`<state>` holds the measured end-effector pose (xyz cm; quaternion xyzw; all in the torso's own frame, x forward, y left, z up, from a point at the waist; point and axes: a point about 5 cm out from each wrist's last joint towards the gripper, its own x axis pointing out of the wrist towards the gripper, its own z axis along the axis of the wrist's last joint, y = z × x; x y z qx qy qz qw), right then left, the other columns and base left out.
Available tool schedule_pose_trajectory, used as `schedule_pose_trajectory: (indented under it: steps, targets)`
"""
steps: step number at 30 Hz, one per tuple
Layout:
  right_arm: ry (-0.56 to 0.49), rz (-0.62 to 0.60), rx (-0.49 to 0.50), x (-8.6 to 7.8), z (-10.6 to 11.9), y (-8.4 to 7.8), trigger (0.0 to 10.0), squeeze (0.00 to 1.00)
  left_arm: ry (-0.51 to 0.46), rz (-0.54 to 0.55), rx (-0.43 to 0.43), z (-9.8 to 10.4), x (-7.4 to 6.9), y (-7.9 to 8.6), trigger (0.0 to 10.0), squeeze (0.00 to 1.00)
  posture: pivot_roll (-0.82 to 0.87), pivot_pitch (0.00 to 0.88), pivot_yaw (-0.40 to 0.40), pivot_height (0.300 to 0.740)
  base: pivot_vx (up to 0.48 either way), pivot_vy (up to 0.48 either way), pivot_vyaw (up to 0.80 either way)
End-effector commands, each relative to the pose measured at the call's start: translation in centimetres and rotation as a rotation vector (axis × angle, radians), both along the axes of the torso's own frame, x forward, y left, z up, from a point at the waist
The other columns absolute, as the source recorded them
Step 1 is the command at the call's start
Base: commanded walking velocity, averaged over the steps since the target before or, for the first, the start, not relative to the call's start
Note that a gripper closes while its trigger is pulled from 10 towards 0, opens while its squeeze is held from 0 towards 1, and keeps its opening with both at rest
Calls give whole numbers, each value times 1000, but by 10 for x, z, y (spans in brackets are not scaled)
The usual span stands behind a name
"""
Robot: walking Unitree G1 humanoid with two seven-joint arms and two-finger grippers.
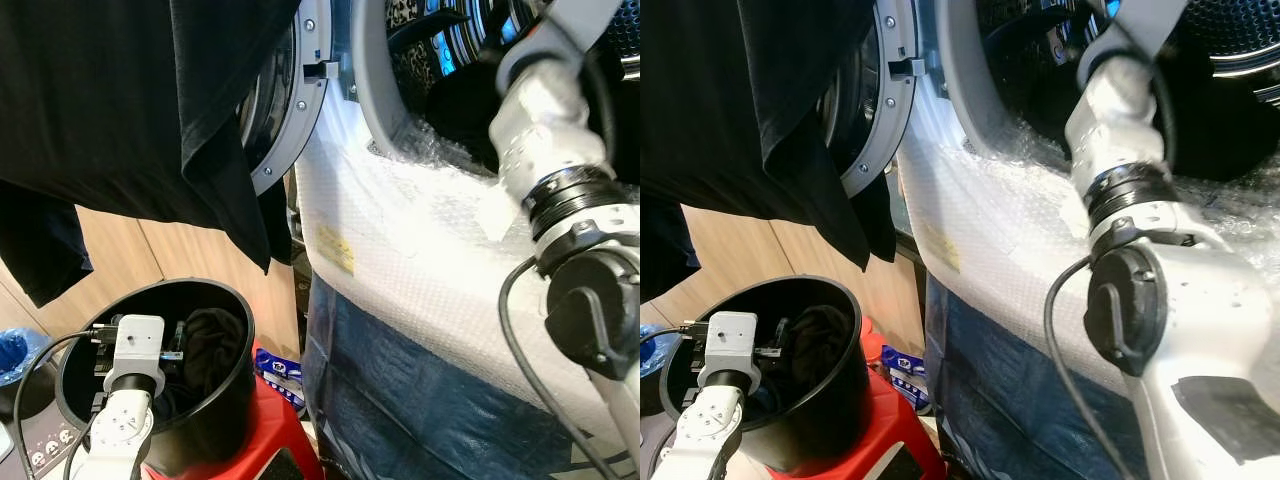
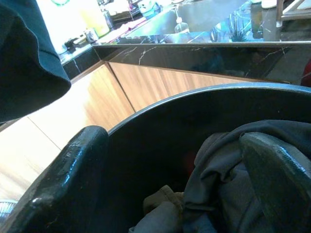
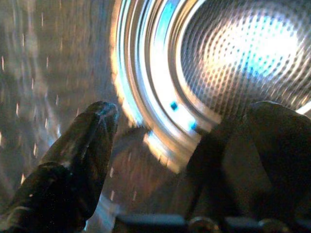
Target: Clothes washing
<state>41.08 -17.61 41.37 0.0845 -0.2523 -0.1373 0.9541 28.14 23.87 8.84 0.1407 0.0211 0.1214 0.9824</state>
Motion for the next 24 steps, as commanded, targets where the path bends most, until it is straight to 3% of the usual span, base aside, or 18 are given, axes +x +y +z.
schedule_pose_trajectory:
  steps: [1, 6, 9, 11, 14, 17, 19, 21, 24]
  targets:
    - [-44, -7, 0, -3, 9, 1, 10000, 0, -6, 10, 23, 4, -1, 4, 10000, 0, 128, 0, 76, 740, 0, 0, 0]
    - [-110, -13, 18, -6, 7, -5, 10000, 0, -18, 28, 23, 6, -3, 7, 10000, 0, 120, 0, 81, 740, 0, 0, 0]
    - [-216, -6, 36, -13, 6, -11, 10000, 0, -24, 38, 18, 6, -6, 6, 10000, 0, 131, 0, 77, 740, 0, 0, 0]
    - [-365, 61, 24, -25, 10, -9, 10000, 0, -22, 40, 20, 5, -8, 7, 10000, 0, 126, 0, 78, 740, 0, 0, 0]
    - [-472, 154, 38, -40, 10, -7, 10000, 0, -17, 45, 19, 4, -10, 8, 10000, 0, 120, 0, 75, 740, 0, 0, 0]
    - [-526, 166, 25, -54, 5, -10, 10000, 0, -10, 53, 17, 1, -13, 10, 10000, 0, 109, 0, 74, 740, 0, 0, 0]
    - [-555, 233, 18, -64, -1, -5, 10000, 0, -10, 54, 15, -1, -15, 9, 10000, 0, 103, 0, 72, 740, 0, 0, 0]
    - [-598, 366, -35, -80, -7, 9, 10000, 0, -6, 46, 17, -3, -16, 7, 10000, 0, 97, 0, 69, 740, 0, 0, 0]
    - [-616, 537, -4, -101, -13, 23, 10000, 0, -5, 44, 17, -3, -16, 7, 10000, 0, 100, 0, 63, 740, 0, 0, 0]
